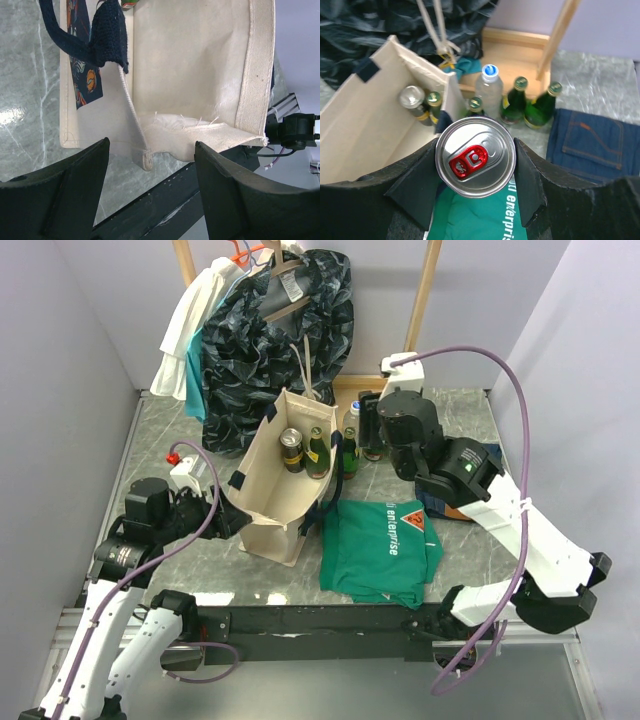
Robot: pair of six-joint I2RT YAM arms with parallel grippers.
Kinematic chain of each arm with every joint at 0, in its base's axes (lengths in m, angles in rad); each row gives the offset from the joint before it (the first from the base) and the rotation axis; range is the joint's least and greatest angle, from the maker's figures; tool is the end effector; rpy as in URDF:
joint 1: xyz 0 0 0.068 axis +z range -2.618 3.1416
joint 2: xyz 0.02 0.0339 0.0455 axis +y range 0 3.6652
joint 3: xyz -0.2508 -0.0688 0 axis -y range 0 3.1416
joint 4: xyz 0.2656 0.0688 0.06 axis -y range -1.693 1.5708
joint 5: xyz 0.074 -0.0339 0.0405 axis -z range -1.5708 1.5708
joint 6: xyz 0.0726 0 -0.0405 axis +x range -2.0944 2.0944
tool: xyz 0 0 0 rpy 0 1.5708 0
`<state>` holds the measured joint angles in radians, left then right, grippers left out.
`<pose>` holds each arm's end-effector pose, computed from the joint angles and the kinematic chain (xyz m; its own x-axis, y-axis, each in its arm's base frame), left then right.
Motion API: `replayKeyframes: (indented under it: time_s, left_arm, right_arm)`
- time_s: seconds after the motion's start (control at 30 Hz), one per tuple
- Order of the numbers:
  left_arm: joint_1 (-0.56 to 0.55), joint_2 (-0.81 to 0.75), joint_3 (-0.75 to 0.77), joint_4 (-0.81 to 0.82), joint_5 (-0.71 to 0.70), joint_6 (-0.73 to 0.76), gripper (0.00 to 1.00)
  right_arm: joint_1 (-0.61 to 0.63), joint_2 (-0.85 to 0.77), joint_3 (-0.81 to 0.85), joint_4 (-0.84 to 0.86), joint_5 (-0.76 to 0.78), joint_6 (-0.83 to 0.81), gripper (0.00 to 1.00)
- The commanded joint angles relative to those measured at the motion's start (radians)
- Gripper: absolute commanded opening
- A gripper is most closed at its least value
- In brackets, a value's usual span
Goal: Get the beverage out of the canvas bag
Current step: Place the drink at the center of the board.
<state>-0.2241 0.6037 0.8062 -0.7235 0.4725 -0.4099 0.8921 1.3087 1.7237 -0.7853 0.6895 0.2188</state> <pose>0.1700 -0.0726 0.2991 -0.6773 -0.2096 -0.7052 0.3411 0.7599 -0.5534 0.2212 0.2007 0.4707 -0.2713 -0.0696 -0.9600 -0.1735 0.9846 -0.0224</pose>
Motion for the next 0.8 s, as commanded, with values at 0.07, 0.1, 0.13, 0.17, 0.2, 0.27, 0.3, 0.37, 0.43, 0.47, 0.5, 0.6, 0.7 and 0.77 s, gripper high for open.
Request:
replayKeyframes:
  time_s: [0.07, 0.1, 0.13, 0.17, 0.2, 0.27, 0.3, 0.37, 0.43, 0.47, 0.5, 0.6, 0.7, 0.77]
  left_arm:
    - [-0.003, -0.009, -0.001, 0.01, -0.014, -0.009, 0.74]
    - [-0.003, -0.009, -0.002, 0.007, -0.014, -0.009, 0.75]
    - [-0.003, -0.007, -0.001, 0.007, -0.012, -0.007, 0.75]
    - [-0.003, -0.007, -0.001, 0.007, -0.014, -0.009, 0.75]
    - [-0.003, -0.007, -0.002, 0.009, -0.015, -0.009, 0.75]
    - [-0.003, -0.009, -0.001, 0.007, -0.02, -0.01, 0.75]
    - [-0.003, -0.01, -0.001, 0.009, -0.021, -0.01, 0.74]
    - [-0.003, -0.012, -0.001, 0.006, -0.021, -0.012, 0.75]
    - [-0.003, -0.015, -0.001, 0.009, -0.023, -0.012, 0.75]
    - [-0.003, -0.018, -0.001, 0.007, -0.023, -0.013, 0.75]
    - [-0.003, -0.016, -0.002, 0.007, -0.026, -0.013, 0.75]
    - [-0.003, -0.016, 0.001, 0.007, -0.028, -0.013, 0.75]
    - [-0.003, -0.018, 0.001, 0.007, -0.028, -0.012, 0.75]
    - [-0.003, -0.018, -0.001, 0.009, -0.025, -0.012, 0.75]
  right_arm:
    - [-0.082, -0.086, -0.077, 0.112, -0.021, 0.057, 0.0]
    - [-0.093, -0.089, -0.088, 0.113, -0.033, 0.06, 0.0]
    - [-0.12, -0.092, -0.099, 0.121, -0.045, 0.065, 0.0]
    - [-0.13, -0.094, -0.124, 0.126, -0.063, 0.071, 0.0]
    - [-0.14, -0.091, -0.134, 0.129, -0.073, 0.074, 0.0]
    - [-0.176, -0.086, -0.168, 0.141, -0.097, 0.08, 0.0]
    - [-0.186, -0.083, -0.176, 0.144, -0.103, 0.085, 0.0]
    - [-0.214, -0.074, -0.202, 0.156, -0.119, 0.093, 0.0]
    - [-0.226, -0.06, -0.228, 0.173, -0.12, 0.1, 0.0]
    - [-0.24, -0.055, -0.239, 0.179, -0.12, 0.105, 0.0]
    - [-0.243, -0.051, -0.248, 0.188, -0.122, 0.105, 0.0]
    - [-0.258, -0.037, -0.291, 0.225, -0.133, 0.114, 0.0]
    - [-0.274, -0.017, -0.331, 0.264, -0.146, 0.129, 0.0]
    - [-0.282, -0.002, -0.361, 0.303, -0.133, 0.126, 0.0]
